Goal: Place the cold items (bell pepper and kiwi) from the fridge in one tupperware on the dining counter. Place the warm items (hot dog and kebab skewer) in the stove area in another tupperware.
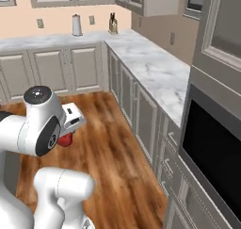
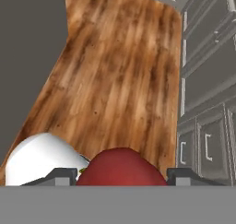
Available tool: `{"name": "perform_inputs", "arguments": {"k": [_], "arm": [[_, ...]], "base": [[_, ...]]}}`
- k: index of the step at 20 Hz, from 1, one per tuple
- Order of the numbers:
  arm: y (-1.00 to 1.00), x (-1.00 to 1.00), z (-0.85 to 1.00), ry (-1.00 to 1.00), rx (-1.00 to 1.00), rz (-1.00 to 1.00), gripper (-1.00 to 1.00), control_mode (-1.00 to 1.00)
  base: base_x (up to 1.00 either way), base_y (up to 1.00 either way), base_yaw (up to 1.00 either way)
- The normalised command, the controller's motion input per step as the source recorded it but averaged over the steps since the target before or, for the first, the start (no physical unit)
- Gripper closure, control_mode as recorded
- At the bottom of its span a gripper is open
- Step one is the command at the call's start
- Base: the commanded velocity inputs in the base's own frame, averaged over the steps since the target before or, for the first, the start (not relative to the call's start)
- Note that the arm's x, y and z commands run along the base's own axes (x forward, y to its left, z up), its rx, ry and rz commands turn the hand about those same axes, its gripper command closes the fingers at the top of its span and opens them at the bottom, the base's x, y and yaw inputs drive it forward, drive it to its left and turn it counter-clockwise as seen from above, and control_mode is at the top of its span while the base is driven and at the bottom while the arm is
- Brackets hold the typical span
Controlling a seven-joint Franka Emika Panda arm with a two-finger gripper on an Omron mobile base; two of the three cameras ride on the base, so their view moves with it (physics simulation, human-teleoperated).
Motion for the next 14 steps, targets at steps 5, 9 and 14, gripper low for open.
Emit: {"name": "perform_inputs", "arguments": {"k": [5,9,14], "arm": [[0.0,0.0,0.0,0.0,0.0,0.0,1.0,1.0],[0.0,0.0,0.0,0.0,0.0,0.0,1.0,1.0],[0.0,0.0,0.0,0.0,0.0,0.0,1.0,1.0]], "base": [[1.0,0.48,0.35],[1.0,0.32,0.34],[1.0,0.24,0.36]]}}
